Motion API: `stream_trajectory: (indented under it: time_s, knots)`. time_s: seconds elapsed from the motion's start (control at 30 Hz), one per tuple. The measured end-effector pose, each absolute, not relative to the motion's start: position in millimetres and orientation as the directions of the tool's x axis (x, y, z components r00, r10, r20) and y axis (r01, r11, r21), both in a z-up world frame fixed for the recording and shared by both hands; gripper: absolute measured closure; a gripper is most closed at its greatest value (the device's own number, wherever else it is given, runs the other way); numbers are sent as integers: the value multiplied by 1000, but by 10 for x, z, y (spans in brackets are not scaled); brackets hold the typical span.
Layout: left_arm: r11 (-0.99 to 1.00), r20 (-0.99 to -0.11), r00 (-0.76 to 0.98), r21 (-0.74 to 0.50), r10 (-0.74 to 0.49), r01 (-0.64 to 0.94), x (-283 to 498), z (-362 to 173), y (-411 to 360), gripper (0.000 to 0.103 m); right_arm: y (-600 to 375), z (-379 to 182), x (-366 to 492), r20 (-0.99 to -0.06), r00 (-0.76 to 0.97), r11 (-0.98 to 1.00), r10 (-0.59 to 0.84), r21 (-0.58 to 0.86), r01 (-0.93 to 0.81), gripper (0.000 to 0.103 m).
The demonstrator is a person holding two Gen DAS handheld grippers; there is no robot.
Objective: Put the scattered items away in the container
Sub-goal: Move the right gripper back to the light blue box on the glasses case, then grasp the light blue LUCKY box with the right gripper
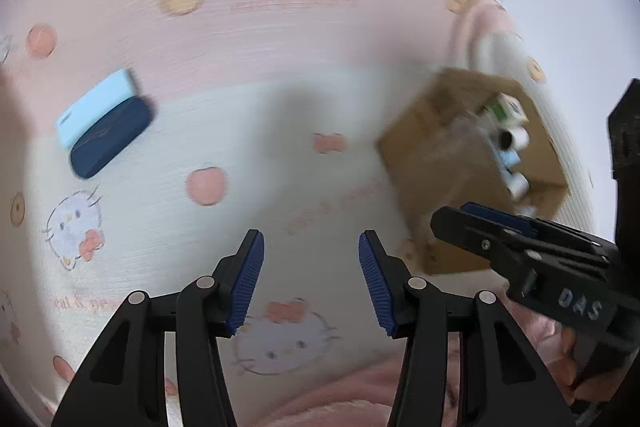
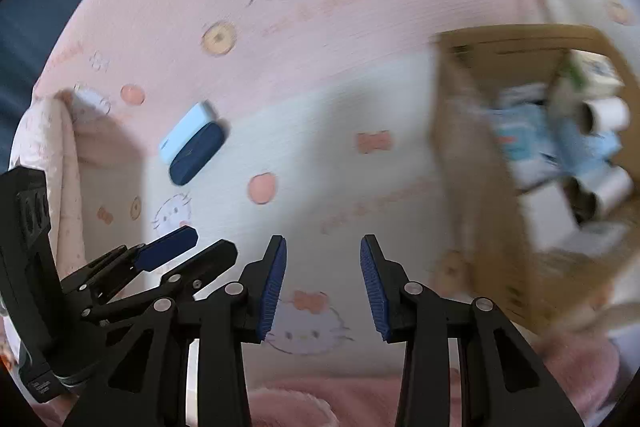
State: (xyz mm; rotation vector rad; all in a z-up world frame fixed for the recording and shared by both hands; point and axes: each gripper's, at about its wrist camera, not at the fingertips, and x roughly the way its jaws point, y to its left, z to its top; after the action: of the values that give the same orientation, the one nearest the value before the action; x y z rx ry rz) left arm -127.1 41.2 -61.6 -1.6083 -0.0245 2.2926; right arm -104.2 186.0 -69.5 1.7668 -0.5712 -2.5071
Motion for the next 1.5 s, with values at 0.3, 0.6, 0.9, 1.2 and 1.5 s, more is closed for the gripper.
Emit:
stream_trajectory:
  time_s: [0.3, 0.6, 0.9, 1.2, 1.5]
  knots:
    - [-968, -919, -332, -244, 214, 52, -1847, -1224, -1033, 49, 1269, -1483, -2034, -856, -328, -882, -398, 455, -117, 68]
    - [-865, -888, -398, -373, 229, 336, -2285, -1758, -2291, 49, 865, -2121, -2977, -786, -334, -804, -521, 583, -116, 68]
    - [-749, -829, -519, -477, 209, 460, -2762, -1951, -2989, 49, 620, -2437, -3680, -709, -428, -710, -560, 677, -193, 54]
    - [-663, -786, -555, -570, 270, 485, -3214, -2303, -3267, 50, 246, -2454, -4141, -698, -501, -750, -513, 648, -135, 51]
    - [-668, -748, -569, -618, 340, 414, -3238, -2417, -3040, 63, -126, -2569, -4374, -736, -467, -824, -490, 566, -28, 50]
